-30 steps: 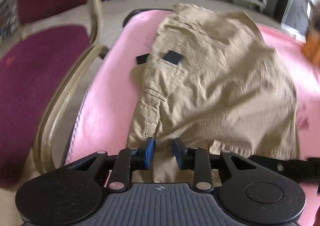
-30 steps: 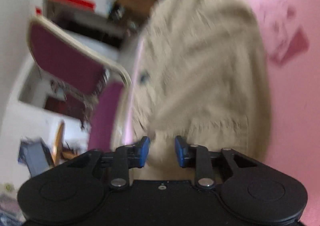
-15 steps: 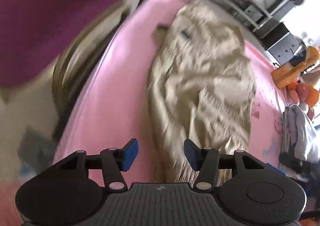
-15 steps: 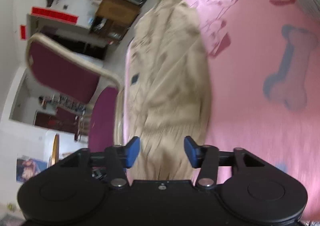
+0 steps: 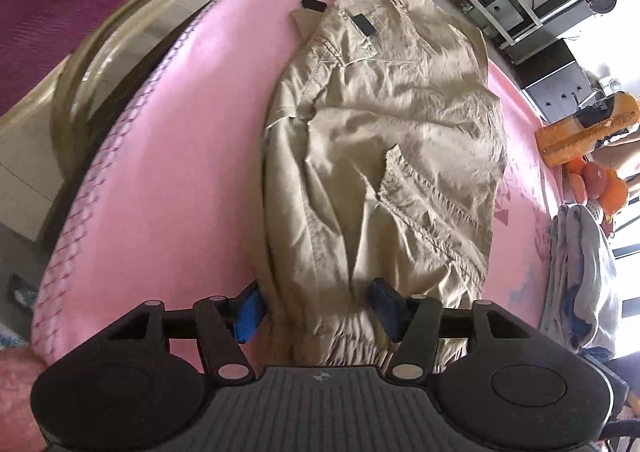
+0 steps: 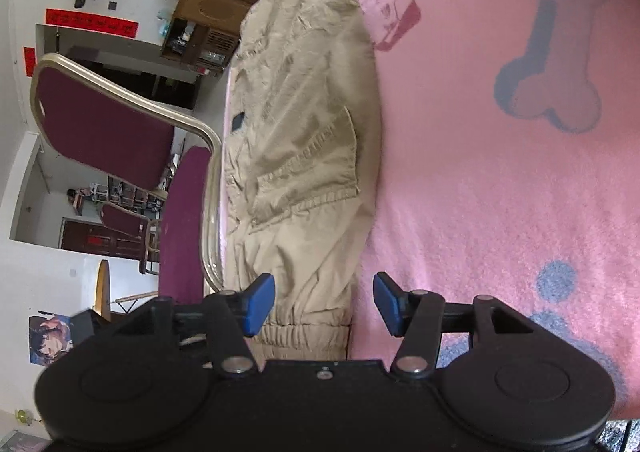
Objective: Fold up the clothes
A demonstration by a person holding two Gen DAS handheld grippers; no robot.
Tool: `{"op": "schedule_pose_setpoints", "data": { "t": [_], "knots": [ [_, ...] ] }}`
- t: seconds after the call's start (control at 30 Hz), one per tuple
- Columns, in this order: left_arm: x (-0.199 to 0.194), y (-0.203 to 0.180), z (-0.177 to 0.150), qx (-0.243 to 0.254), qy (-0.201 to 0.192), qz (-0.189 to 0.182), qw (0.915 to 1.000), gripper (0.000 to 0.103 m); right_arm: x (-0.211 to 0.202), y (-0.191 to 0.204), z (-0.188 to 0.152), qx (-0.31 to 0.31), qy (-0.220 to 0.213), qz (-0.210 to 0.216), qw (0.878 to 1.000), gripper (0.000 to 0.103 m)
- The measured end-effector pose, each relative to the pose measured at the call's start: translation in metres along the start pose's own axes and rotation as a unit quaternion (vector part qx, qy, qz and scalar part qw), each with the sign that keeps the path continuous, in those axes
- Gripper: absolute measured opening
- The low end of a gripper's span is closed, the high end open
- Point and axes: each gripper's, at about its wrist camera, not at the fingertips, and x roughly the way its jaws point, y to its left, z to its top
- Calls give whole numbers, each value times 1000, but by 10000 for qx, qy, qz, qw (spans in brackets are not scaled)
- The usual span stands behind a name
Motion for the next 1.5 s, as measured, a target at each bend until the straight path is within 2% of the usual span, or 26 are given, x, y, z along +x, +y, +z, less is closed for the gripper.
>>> {"op": "schedule_pose_setpoints", "data": {
  "t": [0.07, 0.13, 0.2, 0.3, 0.33, 0.37, 0.43, 0.47, 0.57, 0.63, 0.7, 0.8, 0.87, 0.97, 1.03, 1.07, 1.17, 1.33, 1.4, 1.5],
  "knots": [
    [3, -3, 1, -11, -62, 31, 10000, 47, 7, 1, -1, -58, 51, 2, 10000, 51],
    [4, -4, 1, 69, -65, 91, 9999, 32, 12, 3, -3, -121, 113, 43, 9999, 46],
    [4, -8, 0, 200, -90, 107, 9997, 26, 20, 6, -6, -235, 211, 49, 9995, 45],
    [2, -7, 0, 182, -89, 105, 9997, 22, 23, 12, -11, -465, 116, 53, 9988, 44],
    [1, -7, 0, 144, -79, 82, 9998, 19, 22, 15, -13, -564, 34, -61, 9984, 38],
    [0, -7, 0, 105, -70, 56, 9999, 17, 21, 19, -15, -662, -49, -174, 9976, 22],
    [-10, -10, 0, 25, -90, -101, 9999, 15, 10, 29, -17, -857, -265, -290, 9956, 18],
    [-15, -11, -1, -17, -99, -186, 9998, 15, -4, 36, -16, -951, -413, -259, 9943, 17],
    [-29, -20, -7, -284, -7, -833, 9961, 15, -46, 58, -15, -1233, -855, -165, 9885, 17],
    [-34, -35, -17, -210, 39, -1051, 9942, 15, -74, 73, -14, -1419, -1149, -103, 9831, 17],
    [-39, -50, -26, -136, 87, -1265, 9918, 15, -101, 75, -16, -1432, -1314, -140, 9808, 17],
    [-31, -59, -42, -25, 194, -1375, 9903, 16, -122, 54, -21, -1224, -1368, -256, 9827, 17],
    [-13, -54, -49, -123, 395, -1291, 9908, 17, -120, 33, -23, -956, -1273, -385, 9865, 17],
    [18, -41, -56, -266, 662, -887, 9935, 18, -98, -6, -22, -477, -944, -651, 9923, 18],
    [22, -36, -58, -309, 681, -805, 9939, 27, -82, -25, -20, -313, -675, -957, 9926, 18],
    [25, -34, -59, -328, 688, -766, 9941, 29, -80, -28, -19, -329, -627, -972, 9927, 20],
    [19, -40, -58, -164, 554, -635, 9963, 36, -82, -28, -16, -448, -586, -823, 9939, 27],
    [18, -54, -65, 233, 529, -515, 9970, 43, -88, -40, -17, -193, -408, -636, 9970, 38],
    [19, -60, -70, 435, 561, -518, 9961, 45, -88, -40, -19, -104, -329, -553, 9979, 48],
    [22, -70, -77, 763, 529, -408, 9948, 47, -91, -41, -22, -157, -240, -536, 9982, 49]
  ]
}}
